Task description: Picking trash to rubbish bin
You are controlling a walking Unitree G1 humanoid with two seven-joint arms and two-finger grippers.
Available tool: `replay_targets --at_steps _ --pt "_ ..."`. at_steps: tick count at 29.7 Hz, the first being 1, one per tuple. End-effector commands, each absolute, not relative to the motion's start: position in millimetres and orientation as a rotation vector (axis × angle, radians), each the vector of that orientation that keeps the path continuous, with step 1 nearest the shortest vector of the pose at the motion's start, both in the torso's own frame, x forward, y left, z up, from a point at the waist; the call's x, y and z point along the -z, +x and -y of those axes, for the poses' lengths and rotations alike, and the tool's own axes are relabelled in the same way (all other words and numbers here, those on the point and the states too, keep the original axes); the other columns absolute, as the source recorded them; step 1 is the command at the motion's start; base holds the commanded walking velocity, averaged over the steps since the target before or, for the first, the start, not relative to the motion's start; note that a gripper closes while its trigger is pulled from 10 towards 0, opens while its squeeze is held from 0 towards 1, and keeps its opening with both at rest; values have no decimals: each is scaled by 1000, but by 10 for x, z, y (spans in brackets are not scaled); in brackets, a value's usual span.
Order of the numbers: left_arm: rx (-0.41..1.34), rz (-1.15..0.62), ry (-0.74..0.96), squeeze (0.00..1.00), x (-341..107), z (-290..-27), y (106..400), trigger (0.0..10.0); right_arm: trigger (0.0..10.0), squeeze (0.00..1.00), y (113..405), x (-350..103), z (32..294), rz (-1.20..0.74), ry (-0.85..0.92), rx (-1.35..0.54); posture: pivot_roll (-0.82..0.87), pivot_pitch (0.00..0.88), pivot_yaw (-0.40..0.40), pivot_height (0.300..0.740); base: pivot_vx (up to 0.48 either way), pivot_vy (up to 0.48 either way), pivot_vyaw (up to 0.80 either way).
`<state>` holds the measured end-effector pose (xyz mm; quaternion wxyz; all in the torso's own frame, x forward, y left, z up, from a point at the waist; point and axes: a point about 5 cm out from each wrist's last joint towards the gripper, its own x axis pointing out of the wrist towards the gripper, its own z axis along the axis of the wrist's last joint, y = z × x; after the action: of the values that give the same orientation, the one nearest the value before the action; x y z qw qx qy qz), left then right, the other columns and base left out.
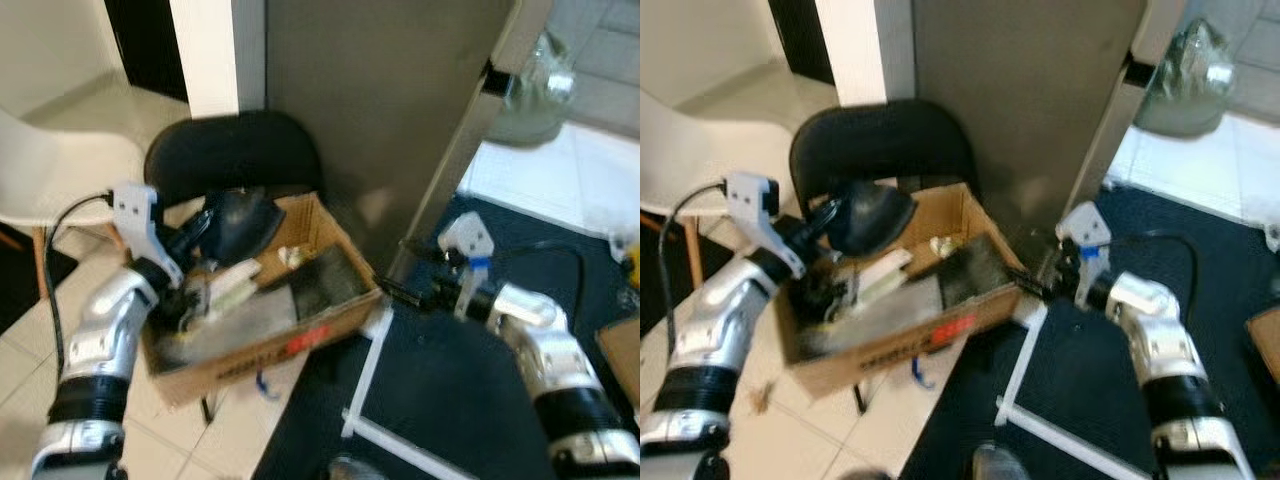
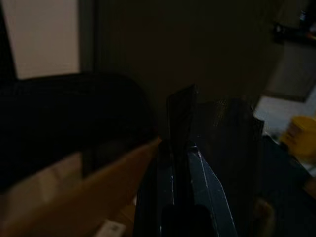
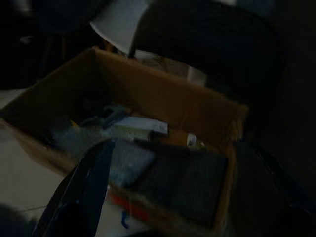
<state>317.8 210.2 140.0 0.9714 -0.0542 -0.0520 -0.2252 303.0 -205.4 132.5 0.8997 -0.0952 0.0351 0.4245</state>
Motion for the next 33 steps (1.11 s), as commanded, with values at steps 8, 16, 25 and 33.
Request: replay_targets --at_steps 8,16,25,33 --pt "449 49 -126 0 -1249 -2114 3152 10000 10000 0 3019 -1369 2062 -51 -134 -903 -52 0 -54 740 480 0 0" --pt "437 -103 -174 0 -951 -2105 3115 10000 10000 0 2958 -1415 2112 -70 -99 -969 -55 0 -52 740 120 0 0" --pt "707 -345 -167 0 -622 -1820 2866 10000 10000 0 2804 -1343 2150 -162 -107 -1077 -56 0 -50 740 0 0 0" --pt "724 -527 -109 0 -352 -1821 2755 10000 10000 0 2793 -1336 2153 -178 -113 -1085 -55 0 -50 740 0 0 0"
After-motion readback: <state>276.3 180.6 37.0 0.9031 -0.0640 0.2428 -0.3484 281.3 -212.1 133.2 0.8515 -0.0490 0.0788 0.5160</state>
